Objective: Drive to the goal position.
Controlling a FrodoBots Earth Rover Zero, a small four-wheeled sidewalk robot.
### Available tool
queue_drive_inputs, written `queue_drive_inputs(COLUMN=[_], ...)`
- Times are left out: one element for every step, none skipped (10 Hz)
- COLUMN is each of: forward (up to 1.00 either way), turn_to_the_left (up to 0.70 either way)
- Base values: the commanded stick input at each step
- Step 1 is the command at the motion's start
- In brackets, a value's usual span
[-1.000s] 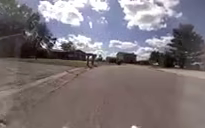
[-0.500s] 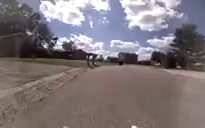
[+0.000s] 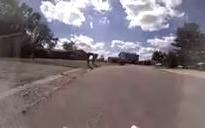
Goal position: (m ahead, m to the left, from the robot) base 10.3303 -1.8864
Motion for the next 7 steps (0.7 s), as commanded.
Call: queue_drive_inputs(forward=[0.85,0.85,0.85,0.85,0.85,0.85,0.85], turn_to_the_left=[0.00,0.00,0.00,0.00,0.00,0.00,0.00])
